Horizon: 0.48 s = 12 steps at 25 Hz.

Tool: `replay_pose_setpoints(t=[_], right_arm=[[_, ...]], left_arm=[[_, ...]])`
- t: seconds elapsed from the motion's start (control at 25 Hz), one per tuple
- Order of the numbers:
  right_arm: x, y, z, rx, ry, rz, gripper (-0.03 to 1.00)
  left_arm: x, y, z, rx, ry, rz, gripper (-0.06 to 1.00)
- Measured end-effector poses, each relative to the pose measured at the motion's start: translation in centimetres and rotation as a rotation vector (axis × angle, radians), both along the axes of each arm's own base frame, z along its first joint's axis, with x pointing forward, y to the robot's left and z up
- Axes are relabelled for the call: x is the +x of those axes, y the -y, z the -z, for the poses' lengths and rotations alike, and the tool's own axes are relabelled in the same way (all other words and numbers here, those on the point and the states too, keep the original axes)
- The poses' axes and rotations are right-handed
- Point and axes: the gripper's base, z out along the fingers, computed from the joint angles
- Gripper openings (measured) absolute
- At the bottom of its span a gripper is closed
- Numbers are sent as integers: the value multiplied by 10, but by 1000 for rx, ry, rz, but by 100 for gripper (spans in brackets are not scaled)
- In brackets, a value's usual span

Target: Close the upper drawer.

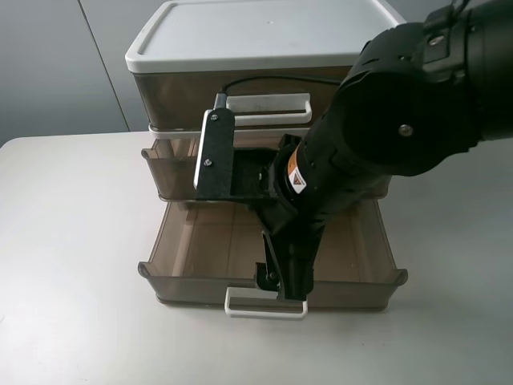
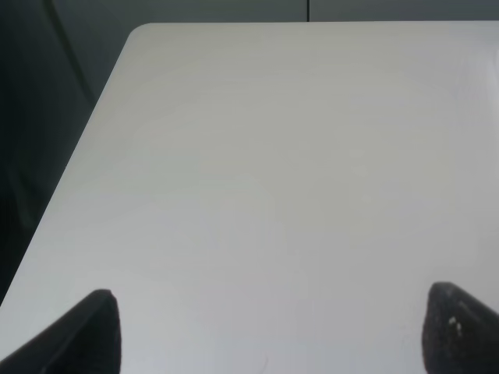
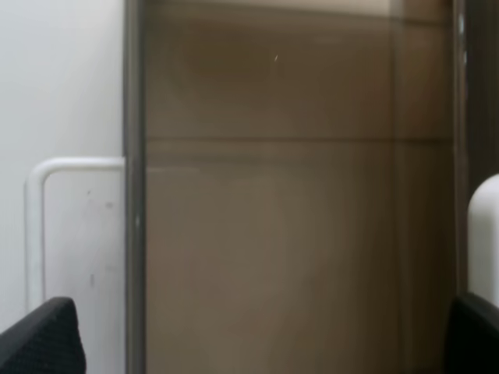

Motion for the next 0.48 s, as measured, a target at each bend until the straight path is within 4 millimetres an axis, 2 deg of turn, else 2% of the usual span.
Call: replay_pose_setpoints(t=[0.24, 0.48], right_arm=[[7, -1, -2, 37, 35, 4, 70], [13, 0, 7, 9, 38, 6, 70]], left_arm=[[0, 0, 0, 0, 0, 0, 74], [0, 0, 0, 0, 0, 0, 74]])
